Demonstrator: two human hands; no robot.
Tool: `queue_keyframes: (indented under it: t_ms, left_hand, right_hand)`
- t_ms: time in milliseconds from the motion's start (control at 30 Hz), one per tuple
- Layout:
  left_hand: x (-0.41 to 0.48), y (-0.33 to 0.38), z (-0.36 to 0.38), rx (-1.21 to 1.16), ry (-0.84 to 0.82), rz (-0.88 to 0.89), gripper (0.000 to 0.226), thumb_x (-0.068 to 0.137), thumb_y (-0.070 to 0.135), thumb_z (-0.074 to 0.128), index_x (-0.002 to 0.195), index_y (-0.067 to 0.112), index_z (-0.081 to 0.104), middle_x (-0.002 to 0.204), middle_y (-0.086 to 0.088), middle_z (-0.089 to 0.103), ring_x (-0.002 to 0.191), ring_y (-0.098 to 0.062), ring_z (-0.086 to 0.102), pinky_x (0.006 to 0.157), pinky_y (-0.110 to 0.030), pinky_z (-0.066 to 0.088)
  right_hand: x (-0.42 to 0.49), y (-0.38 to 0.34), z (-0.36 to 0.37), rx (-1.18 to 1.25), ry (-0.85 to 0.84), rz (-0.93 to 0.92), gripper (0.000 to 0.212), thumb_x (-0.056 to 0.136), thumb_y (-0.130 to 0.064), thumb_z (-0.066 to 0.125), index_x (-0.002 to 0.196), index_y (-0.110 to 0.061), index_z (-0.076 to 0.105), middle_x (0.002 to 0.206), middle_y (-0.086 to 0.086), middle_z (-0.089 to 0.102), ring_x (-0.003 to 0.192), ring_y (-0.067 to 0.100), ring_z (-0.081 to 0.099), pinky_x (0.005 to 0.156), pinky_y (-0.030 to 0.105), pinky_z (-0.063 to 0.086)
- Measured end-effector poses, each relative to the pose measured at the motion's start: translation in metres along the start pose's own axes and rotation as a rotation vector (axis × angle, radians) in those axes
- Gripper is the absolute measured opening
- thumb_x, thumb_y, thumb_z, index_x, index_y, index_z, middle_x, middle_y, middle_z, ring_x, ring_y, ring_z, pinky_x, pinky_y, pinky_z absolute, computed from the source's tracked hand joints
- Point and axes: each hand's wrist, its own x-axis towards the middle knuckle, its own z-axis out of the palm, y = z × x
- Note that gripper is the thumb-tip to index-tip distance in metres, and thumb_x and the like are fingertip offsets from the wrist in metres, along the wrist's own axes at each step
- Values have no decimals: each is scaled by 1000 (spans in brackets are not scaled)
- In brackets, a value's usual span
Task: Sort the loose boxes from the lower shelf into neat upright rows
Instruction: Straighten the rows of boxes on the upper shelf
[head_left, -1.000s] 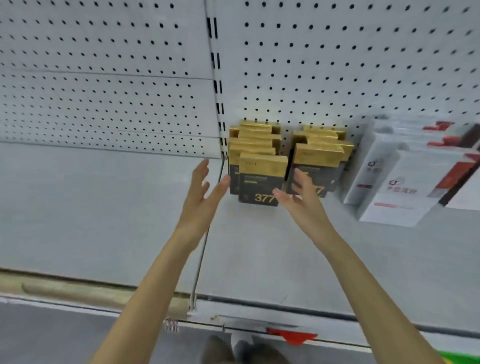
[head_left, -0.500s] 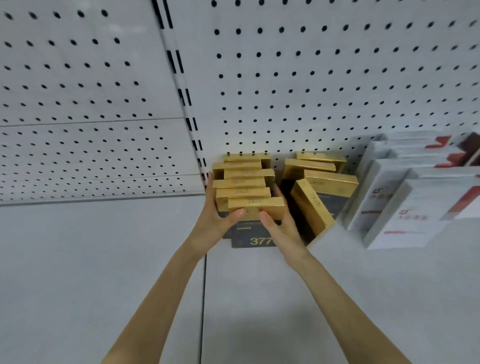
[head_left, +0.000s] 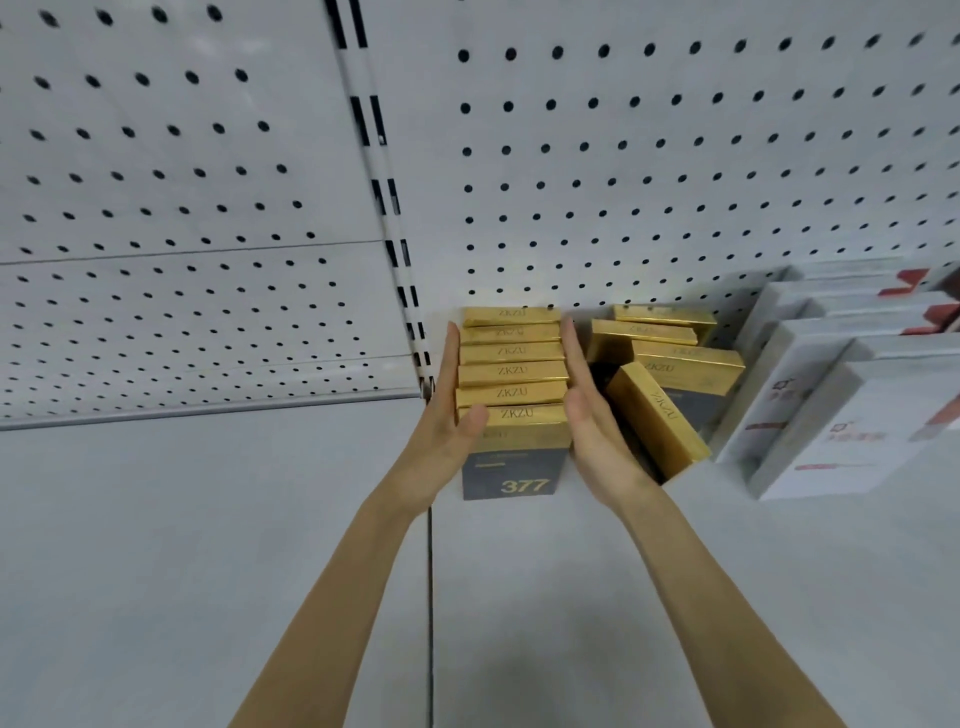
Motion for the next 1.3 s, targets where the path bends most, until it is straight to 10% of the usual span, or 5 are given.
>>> queue_keyframes:
  t_ms: [133, 667, 900, 1033, 1300]
  left_hand:
    - [0, -3, -3, -33, 46, 4, 109, 66, 83, 50, 148, 39, -8, 150, 21, 32, 136, 0, 36, 105, -19, 38]
    - [1, 4, 7, -254, 253, -55, 66, 89, 39, 43, 150, 34, 18, 126, 18, 59, 111, -1, 61, 78, -15, 51]
    - [-8, 42, -8, 316, 259, 104, 67, 84, 63, 46, 145, 48, 23, 153, 26, 21, 141, 10, 13, 114, -25, 17]
    - [10, 63, 10, 854, -48, 124, 79, 78, 78, 34, 148, 47, 11, 159, 18, 3, 145, 0, -5, 119, -37, 2]
    - [38, 72, 32, 1339, -173, 140, 79, 89, 68, 34, 152, 32, 5, 161, 2, 0, 148, -15, -3, 119, -42, -2]
  right_hand:
    - [10, 2, 4, 173, 73, 122, 55, 90, -66, 32, 143, -50, 33, 142, -14, 51, 131, 6, 47, 114, 39, 33]
    - [3, -18, 31, 112, 147, 195, 48, 100, -49, 24, 143, -34, 41, 125, -12, 62, 113, 0, 60, 87, 14, 50]
    - [-61, -79, -38, -825, 225, -299, 60, 87, -31, 68, 142, -26, 44, 147, -11, 41, 138, 4, 33, 113, 22, 29]
    - [-51, -76, -85, -1497, 58, 18, 103, 76, -54, 72, 154, -24, 11, 161, 5, 12, 148, 24, 10, 119, 41, 13]
    - [-15, -68, -102, -1623, -48, 90, 107, 74, -46, 77, 152, -23, 8, 161, 8, 9, 148, 29, 8, 118, 45, 19]
